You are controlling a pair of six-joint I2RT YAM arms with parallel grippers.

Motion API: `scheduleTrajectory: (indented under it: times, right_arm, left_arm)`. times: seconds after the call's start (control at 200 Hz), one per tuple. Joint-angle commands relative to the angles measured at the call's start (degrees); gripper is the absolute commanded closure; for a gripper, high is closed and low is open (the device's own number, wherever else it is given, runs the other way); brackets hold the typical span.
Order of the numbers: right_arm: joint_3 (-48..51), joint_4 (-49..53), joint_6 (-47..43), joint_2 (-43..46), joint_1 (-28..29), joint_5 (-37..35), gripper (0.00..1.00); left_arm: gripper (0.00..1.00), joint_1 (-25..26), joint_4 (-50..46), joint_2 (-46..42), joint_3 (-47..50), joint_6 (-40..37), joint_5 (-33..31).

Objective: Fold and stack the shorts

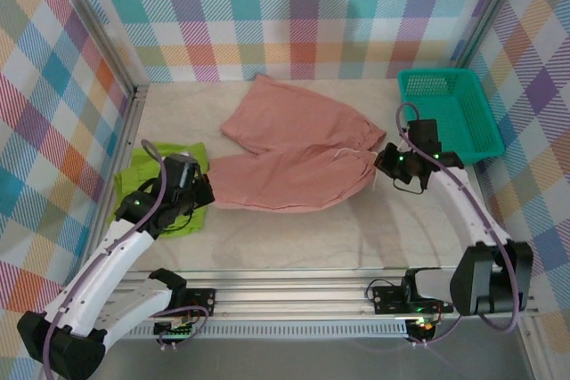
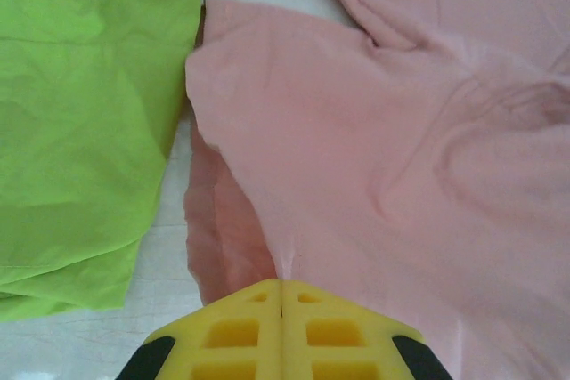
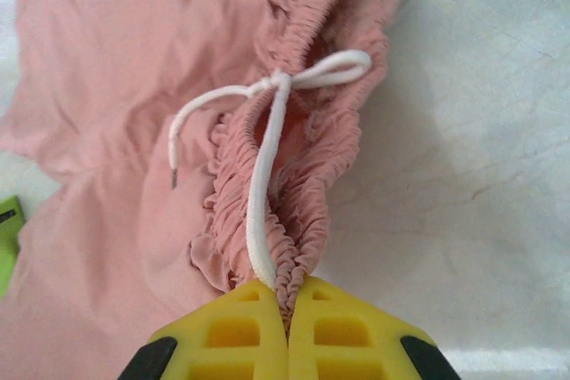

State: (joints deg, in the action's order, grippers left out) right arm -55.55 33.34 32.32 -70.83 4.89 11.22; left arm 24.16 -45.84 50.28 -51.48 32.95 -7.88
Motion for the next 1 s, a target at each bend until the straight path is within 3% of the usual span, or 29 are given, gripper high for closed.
scheduleTrajectory:
  times: [0.0, 0.42, 0.995]
  right_arm:
    - [-1.93, 8.17, -1.27, 4.55, 0.57, 0.38, 1.00]
    - [3.09, 15.21, -2.96, 14.06, 2.30, -2.97, 1.00]
    - [-5.56, 10.84, -1.59, -0.16, 2.24, -8.88, 1.00]
  left_arm:
    - [1.00, -1.02, -6.85, -0.93, -4.82, -2.00, -1.35]
    - [1.00, -1.42, -7.15, 2.15, -15.58, -5.41, -4.59]
    - [1.00, -5.13, 0.41, 45.72, -56.50, -14.81, -3.82]
